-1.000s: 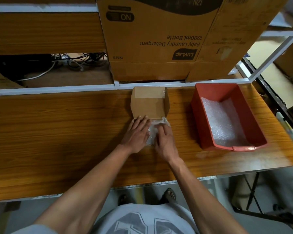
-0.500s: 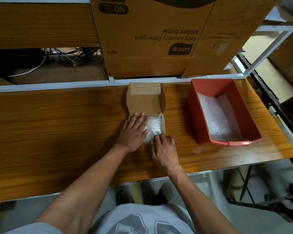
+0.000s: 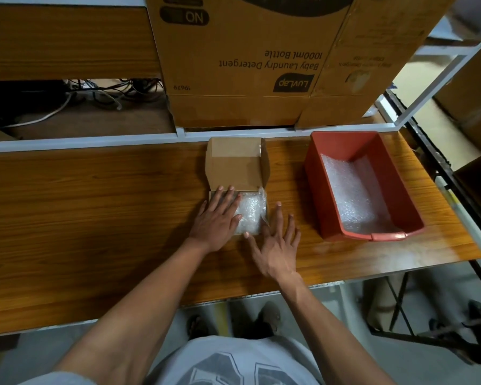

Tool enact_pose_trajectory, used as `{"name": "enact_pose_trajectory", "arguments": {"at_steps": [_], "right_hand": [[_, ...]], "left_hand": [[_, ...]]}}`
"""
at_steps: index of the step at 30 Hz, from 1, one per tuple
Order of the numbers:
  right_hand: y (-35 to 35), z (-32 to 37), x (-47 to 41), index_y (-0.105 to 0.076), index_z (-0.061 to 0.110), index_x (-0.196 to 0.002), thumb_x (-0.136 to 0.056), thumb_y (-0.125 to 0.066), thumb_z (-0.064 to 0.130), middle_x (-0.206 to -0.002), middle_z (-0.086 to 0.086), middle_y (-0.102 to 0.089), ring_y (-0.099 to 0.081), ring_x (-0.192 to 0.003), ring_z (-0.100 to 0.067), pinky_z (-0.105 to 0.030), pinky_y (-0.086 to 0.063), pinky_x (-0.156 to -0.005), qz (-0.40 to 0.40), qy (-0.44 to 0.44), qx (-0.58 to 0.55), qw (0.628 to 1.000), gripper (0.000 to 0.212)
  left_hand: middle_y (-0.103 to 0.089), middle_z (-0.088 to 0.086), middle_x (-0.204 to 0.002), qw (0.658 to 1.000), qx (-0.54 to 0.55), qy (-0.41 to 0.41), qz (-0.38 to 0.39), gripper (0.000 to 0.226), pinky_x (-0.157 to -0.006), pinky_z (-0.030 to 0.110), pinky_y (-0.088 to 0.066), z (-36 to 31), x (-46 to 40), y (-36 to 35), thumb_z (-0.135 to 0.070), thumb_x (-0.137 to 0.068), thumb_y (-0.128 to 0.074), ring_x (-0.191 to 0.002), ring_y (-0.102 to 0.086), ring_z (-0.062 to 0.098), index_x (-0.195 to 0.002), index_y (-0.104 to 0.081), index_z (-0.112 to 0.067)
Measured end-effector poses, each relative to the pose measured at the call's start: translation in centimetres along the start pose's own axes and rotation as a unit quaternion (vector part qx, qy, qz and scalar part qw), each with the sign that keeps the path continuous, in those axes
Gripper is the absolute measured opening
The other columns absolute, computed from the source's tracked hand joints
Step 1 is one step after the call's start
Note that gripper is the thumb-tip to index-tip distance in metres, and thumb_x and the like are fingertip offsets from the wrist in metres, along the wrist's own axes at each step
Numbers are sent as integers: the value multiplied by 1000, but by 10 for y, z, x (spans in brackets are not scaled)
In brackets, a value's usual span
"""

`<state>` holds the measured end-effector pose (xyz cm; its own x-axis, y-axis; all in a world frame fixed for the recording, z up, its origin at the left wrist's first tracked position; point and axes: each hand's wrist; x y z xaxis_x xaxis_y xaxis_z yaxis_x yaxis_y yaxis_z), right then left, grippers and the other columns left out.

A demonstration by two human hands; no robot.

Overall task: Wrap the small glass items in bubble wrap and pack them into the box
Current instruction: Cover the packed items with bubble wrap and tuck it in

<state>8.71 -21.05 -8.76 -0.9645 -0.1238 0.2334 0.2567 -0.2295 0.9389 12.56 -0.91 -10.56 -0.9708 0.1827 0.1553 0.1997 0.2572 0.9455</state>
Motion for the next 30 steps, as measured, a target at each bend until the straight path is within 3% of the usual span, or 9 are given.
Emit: {"name": "enact_pose_trajectory", "arguments": {"at_steps": [3, 5, 9, 11, 17, 24, 28, 30], "right_hand": [[6, 11, -11, -25, 41, -165, -92, -14, 90, -166, 7, 42, 26, -157, -40, -67, 5, -125, 78, -81, -137, 984, 88], [12, 13, -13, -27, 40, -165, -93, -15, 89, -168, 4, 39, 25, -157, -42, -67, 4, -124, 99, -71, -136, 983, 87], [18, 1, -2, -34, 38, -161, -101, -20, 79, -176, -2, 12, 1, -159, -42, -64, -22, -123, -8, 13, -27, 1000, 74], [19, -3, -1, -27, 38, -164, -103, -21, 76, -176, -3, 11, -4, -159, -42, -60, -27, -122, -51, 34, 23, 998, 72], [15, -4, -5, -22, 32, -167, -100, -12, 80, -166, 1, 42, 15, -160, -41, -59, -4, -127, 19, 26, 66, 997, 83], [14, 10, -18, -15, 41, -167, -92, -11, 89, -169, -2, 35, 22, -157, -44, -64, 5, -126, 129, -82, -130, 980, 89], [23, 5, -12, -24, 43, -165, -98, -15, 83, -175, -4, 20, 8, -159, -44, -63, -9, -125, 35, -21, -51, 998, 78], [30, 5, -14, -19, 43, -166, -101, -17, 79, -174, -3, 23, 4, -159, -44, -61, -12, -125, -16, 7, -8, 1000, 75]], "left_hand": [[22, -17, -173, 1000, -8, 0, -4, 63, -129, 56, -11, 0, 0, -1, -58, -110, -11, -159, 25, 14, -168, 6, -39], [22, -17, -173, 1000, -7, -2, -3, 63, -129, 55, -10, 1, 0, -1, -58, -110, -12, -159, 26, 14, -168, 6, -39], [21, -17, -173, 1000, -1, 0, -8, 63, -129, 54, -10, 0, 0, -1, -57, -111, -13, -159, 25, 14, -168, 5, -38], [20, -16, -174, 1000, -4, 1, -12, 63, -129, 54, -10, 0, 0, -2, -57, -111, -13, -160, 24, 15, -168, 4, -38], [17, -17, -175, 1000, -12, 4, -14, 64, -128, 56, -18, 0, -1, -2, -57, -110, -14, -160, 21, 13, -169, -1, -36], [20, -17, -174, 1000, -16, 7, -7, 64, -127, 58, -20, 0, 0, -1, -57, -109, -14, -160, 23, 13, -168, 1, -37], [20, -18, -174, 1000, -10, 10, 0, 64, -127, 59, -20, -1, 0, 0, -57, -109, -15, -159, 24, 12, -168, 1, -38], [20, -18, -174, 1000, -6, 11, -1, 64, -126, 59, -20, -2, 2, 2, -57, -110, -15, -159, 24, 12, -168, 0, -38]]}}
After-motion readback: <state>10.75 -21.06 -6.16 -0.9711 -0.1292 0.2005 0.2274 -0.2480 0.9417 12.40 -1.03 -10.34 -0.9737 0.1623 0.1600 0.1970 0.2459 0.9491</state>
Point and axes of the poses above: each hand's wrist, its own x-axis away from the middle knuckle, its own y-axis out of the back of the hand, z = x × y
